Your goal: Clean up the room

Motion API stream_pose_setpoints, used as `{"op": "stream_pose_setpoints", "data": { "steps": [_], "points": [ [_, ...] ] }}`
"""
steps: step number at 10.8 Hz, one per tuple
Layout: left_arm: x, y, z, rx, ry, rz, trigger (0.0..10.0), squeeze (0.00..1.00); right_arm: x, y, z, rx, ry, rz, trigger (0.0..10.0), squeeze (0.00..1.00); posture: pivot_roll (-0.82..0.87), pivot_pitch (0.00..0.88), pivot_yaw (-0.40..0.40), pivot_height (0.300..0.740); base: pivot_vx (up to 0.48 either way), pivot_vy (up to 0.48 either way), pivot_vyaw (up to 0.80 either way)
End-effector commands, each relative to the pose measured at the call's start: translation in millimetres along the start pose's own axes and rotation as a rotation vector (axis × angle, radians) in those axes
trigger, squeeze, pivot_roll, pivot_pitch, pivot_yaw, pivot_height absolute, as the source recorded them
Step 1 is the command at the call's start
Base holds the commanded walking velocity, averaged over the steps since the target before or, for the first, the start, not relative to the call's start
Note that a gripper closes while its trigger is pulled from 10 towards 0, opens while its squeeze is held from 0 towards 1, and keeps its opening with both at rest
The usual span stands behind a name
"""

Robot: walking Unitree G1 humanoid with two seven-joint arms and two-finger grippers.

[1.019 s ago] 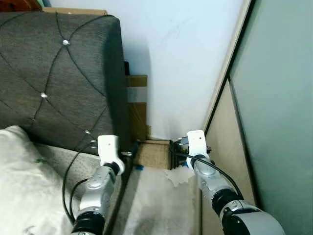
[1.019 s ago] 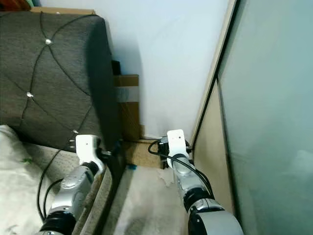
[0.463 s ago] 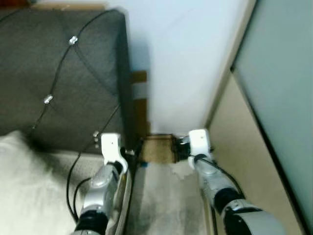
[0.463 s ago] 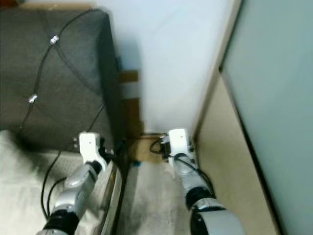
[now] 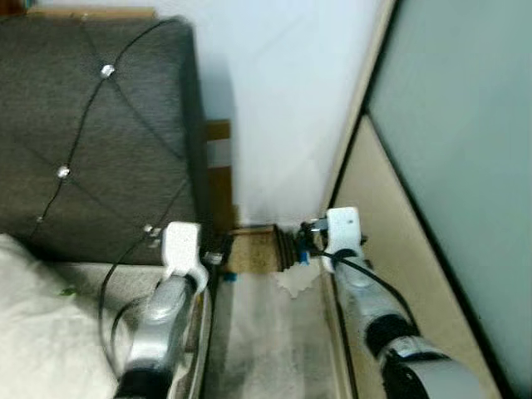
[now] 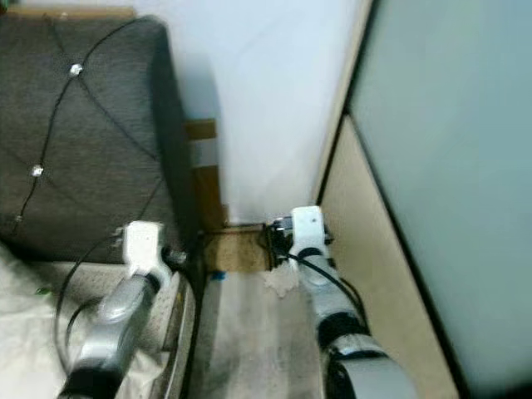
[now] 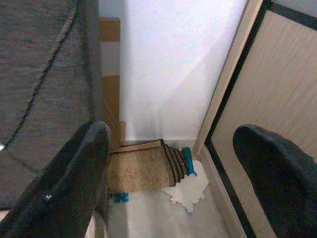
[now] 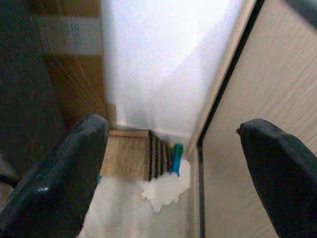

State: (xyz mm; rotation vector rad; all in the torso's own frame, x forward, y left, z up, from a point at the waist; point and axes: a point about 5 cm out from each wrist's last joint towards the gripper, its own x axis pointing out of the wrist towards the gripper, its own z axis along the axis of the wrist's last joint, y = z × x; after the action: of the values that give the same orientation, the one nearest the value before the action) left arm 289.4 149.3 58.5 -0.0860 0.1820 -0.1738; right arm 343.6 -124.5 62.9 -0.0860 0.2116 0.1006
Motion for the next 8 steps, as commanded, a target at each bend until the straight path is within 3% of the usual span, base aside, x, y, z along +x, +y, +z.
{"op": "stream_pose_setpoints", "data": {
  "steps": [1, 2, 5, 6, 7, 8],
  "points": [
    [-6.1, 9.0, 6.4, 0.019, -0.014, 0.032, 10.0, 0.00, -0.2, -6.4, 6.3, -0.022, -0.028, 0.017, 10.0, 0.00, -0.04, 0.000, -0.040, 0.740, 0.000, 0.000, 0.00],
    [-13.9, 16.4, 7.1, 0.059, -0.029, 0.065, 10.0, 0.00, -3.2, -10.7, 8.0, -0.026, -0.049, 0.052, 10.0, 0.00, -0.03, 0.000, -0.038, 0.740, 0.000, 0.000, 0.00],
    [-19.3, 16.8, 10.0, 0.070, -0.019, 0.077, 10.0, 0.00, -6.2, -12.0, 9.6, -0.012, -0.050, 0.073, 10.0, 0.00, -0.03, 0.000, -0.038, 0.740, 0.000, 0.000, 0.00],
    [-58.0, 29.1, 1.7, 0.146, -0.066, 0.114, 10.0, 0.00, -34.0, -29.0, -3.1, 0.059, -0.076, 0.062, 10.0, 0.00, -0.03, 0.000, -0.039, 0.740, 0.000, 0.000, 0.00],
    [-73.0, 28.2, 3.1, 0.135, -0.070, 0.113, 10.0, 0.00, -52.1, -35.8, -12.3, 0.071, -0.064, 0.077, 10.0, 0.00, -0.03, 0.000, -0.041, 0.740, 0.000, 0.000, 0.00],
    [-78.3, 21.4, 8.1, 0.162, -0.089, 0.058, 10.0, 0.00, -64.1, -40.9, -19.4, 0.035, -0.050, 0.104, 10.0, 0.00, -0.03, 0.000, -0.040, 0.740, 0.000, 0.000, 0.00]
  ]
}}
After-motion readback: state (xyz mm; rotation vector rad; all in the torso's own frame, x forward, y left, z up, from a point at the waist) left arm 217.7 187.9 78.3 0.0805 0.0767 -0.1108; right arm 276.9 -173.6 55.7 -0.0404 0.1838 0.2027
